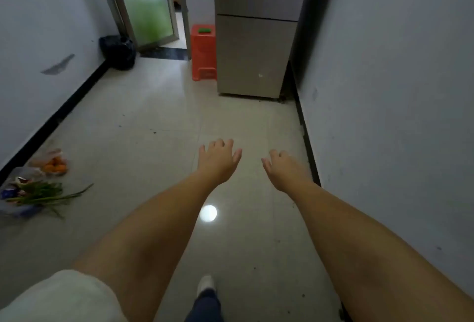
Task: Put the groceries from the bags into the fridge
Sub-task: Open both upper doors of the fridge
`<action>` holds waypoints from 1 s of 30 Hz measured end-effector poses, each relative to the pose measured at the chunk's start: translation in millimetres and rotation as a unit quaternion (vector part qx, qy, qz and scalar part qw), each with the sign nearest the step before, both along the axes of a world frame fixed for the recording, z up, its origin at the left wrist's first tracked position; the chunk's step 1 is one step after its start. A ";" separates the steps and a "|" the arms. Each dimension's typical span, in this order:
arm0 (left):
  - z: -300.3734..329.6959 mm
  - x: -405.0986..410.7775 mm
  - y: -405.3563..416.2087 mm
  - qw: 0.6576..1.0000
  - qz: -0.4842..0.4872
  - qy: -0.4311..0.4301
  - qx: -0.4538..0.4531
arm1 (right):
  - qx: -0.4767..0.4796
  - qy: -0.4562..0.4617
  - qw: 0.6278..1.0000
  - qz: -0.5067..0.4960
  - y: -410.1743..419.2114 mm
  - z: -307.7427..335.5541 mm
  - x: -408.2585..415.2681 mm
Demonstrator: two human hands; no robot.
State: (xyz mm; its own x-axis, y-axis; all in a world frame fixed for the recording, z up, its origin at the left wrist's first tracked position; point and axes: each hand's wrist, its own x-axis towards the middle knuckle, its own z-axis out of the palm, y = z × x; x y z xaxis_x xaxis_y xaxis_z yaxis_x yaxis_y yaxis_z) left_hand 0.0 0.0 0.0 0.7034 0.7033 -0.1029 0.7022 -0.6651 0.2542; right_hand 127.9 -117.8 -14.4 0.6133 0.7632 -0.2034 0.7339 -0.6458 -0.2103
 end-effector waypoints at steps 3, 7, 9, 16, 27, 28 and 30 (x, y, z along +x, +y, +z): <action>-4.4 14.1 35.7 1.000 0.010 -0.008 0.014 | 0.001 -0.012 1.000 0.016 38.1 -1.0 17.3; -1.1 49.9 108.2 1.000 0.016 -0.011 0.021 | 0.001 -0.016 1.000 0.027 111.9 0.4 55.7; 7.1 72.3 151.8 0.999 0.018 -0.023 0.022 | 0.008 -0.022 0.999 0.024 155.0 7.2 78.8; 44.5 156.7 292.4 0.999 0.009 -0.041 0.031 | 0.019 -0.023 1.000 -0.009 272.2 39.8 163.8; 50.1 356.3 397.4 0.998 -0.033 -0.060 -0.008 | 0.002 -0.069 0.997 -0.045 369.1 43.5 360.1; 52.0 373.3 407.2 0.998 -0.029 -0.062 -0.009 | 0.007 -0.067 0.996 -0.051 377.6 46.4 378.9; 58.2 409.8 427.8 0.998 -0.023 -0.064 -0.007 | 0.011 -0.074 0.996 -0.051 394.6 55.9 420.5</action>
State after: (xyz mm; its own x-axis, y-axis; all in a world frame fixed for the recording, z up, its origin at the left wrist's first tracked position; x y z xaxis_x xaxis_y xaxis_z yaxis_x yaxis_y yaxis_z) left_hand 409.8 427.8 58.2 0.7426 0.6695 -0.0201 0.6326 -0.6912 0.3494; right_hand 548.4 276.8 41.5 0.7099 0.6988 -0.0882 0.6888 -0.7149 -0.1201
